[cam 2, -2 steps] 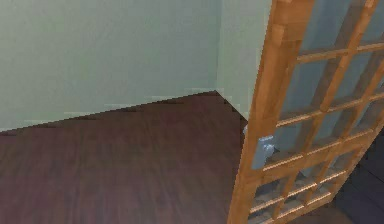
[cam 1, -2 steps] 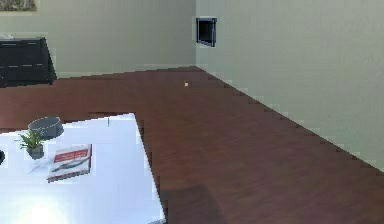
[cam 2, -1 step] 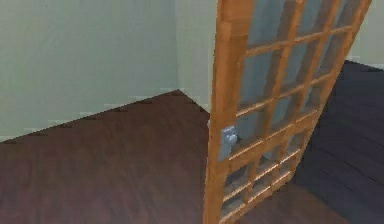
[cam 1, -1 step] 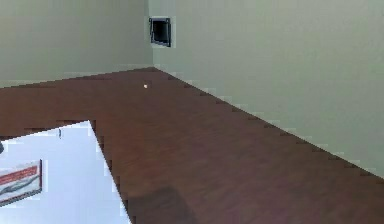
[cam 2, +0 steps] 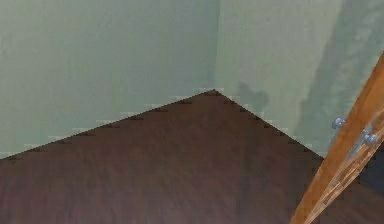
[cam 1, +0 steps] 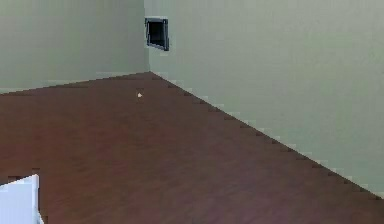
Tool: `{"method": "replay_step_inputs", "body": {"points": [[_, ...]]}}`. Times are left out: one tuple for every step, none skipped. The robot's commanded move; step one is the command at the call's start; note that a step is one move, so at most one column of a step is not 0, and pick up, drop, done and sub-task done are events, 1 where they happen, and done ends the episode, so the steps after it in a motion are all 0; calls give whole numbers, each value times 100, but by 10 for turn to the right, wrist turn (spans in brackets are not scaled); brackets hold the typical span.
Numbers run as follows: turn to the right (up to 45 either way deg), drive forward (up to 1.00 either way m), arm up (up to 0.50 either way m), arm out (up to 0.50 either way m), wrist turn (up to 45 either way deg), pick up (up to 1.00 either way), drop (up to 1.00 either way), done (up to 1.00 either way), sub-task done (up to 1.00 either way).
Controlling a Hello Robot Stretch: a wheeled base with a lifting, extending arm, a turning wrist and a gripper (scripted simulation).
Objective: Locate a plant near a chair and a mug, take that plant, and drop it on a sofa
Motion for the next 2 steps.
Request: {"method": "replay_step_inputs", "body": {"points": [[-270,0,0,0,0,0,0,0,0],[0,25,0,0,0,0,0,0,0]]}}
